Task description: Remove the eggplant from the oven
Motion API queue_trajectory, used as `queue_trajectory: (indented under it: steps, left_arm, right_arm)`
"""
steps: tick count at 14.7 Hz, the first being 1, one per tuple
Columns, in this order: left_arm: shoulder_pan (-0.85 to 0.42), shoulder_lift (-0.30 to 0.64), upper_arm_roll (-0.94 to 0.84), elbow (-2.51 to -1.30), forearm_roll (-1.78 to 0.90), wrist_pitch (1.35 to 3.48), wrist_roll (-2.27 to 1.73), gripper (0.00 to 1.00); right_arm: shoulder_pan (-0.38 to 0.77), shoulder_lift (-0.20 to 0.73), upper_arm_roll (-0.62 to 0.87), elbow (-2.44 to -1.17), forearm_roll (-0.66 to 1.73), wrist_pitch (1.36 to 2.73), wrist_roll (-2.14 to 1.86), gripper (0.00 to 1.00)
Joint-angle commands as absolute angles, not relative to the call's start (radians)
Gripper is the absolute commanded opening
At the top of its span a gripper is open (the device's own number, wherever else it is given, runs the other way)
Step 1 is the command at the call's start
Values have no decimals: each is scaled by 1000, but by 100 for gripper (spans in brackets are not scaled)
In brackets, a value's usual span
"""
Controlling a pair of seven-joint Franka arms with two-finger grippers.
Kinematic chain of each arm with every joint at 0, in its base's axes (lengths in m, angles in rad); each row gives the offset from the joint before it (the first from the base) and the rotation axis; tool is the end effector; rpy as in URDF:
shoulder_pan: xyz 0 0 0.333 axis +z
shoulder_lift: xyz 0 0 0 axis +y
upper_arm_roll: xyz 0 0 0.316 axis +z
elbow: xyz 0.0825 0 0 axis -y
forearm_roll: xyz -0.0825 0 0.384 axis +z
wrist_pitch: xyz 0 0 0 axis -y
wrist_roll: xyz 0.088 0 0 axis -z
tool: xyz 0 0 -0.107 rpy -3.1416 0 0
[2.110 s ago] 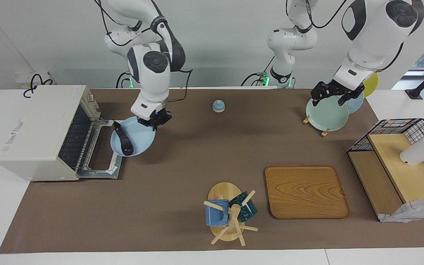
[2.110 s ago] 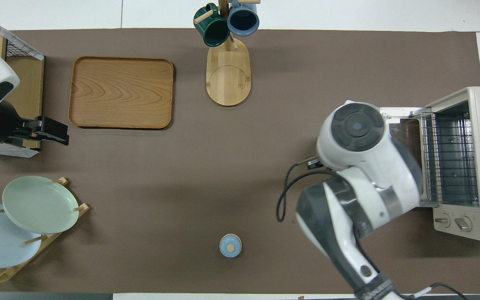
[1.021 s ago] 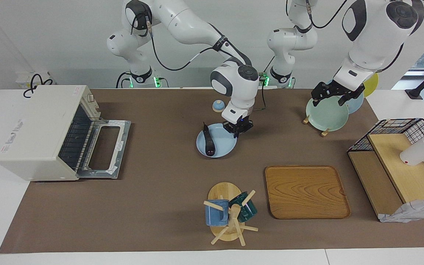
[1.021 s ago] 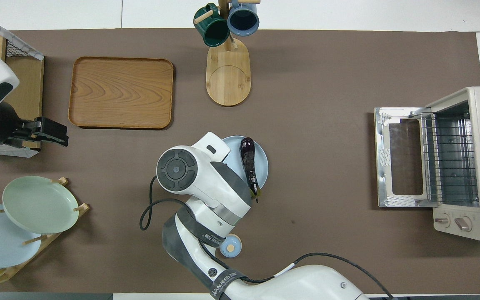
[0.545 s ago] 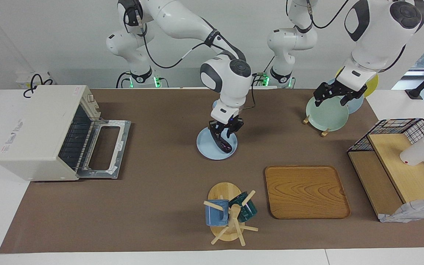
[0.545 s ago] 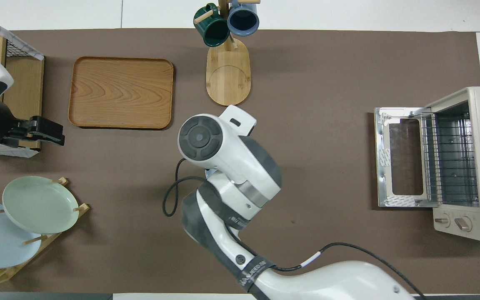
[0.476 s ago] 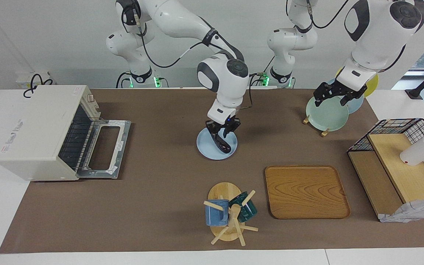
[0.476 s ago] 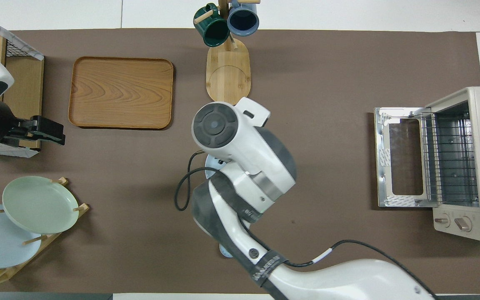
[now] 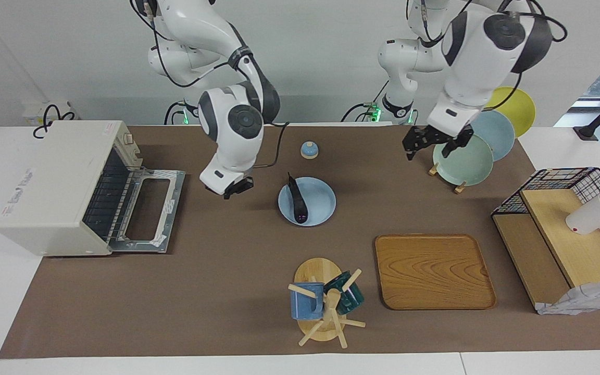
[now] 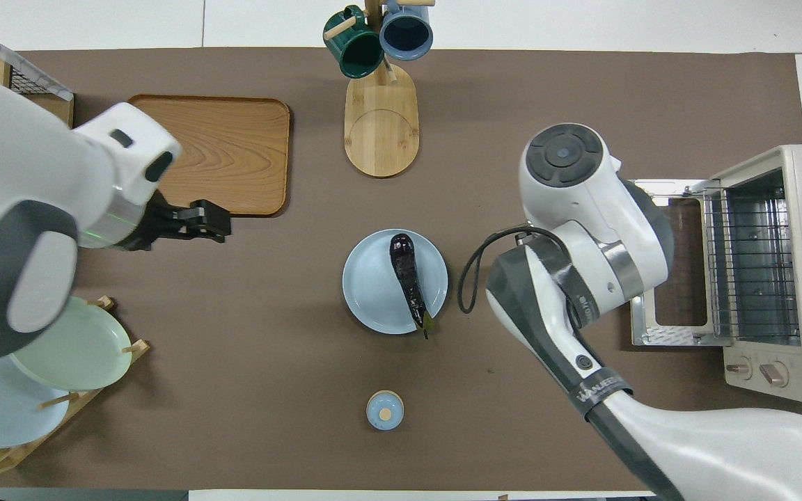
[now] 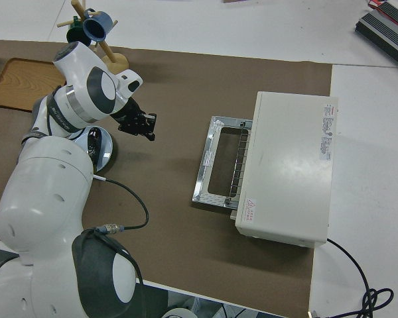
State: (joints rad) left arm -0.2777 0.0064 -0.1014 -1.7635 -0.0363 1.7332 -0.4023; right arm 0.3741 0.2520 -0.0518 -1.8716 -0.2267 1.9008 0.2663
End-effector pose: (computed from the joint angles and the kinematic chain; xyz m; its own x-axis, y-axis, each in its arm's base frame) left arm 0.5202 -0.2107 0.5433 0.9984 0.0292 -0.0480 0.0302 -0.9994 0.0189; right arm 0.5662 0.1733 0.3652 0.9774 0.1295 -0.1669 0.1699 -0.9514 0.2569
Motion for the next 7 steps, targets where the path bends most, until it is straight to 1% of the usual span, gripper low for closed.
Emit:
queue_trajectory:
  steps: [1, 4, 6, 7]
  left_arm:
    - [-418, 89, -86, -1793, -58, 1863, -571, 100]
    - [-529, 156, -87, -1844, -61, 2026, -699, 100]
    - [-590, 172, -87, -1900, -77, 2144, -747, 100]
    - [-626, 205, -86, -1911, -78, 2195, -774, 100]
  right_arm:
    - [232, 178, -35, -2090, -253, 2110, 183, 0]
    - [213, 181, -35, -2112, -253, 2135, 181, 0]
    - [187, 179, -35, -2144, -255, 2187, 170, 0]
    - [183, 179, -35, -2151, -256, 2192, 151, 0]
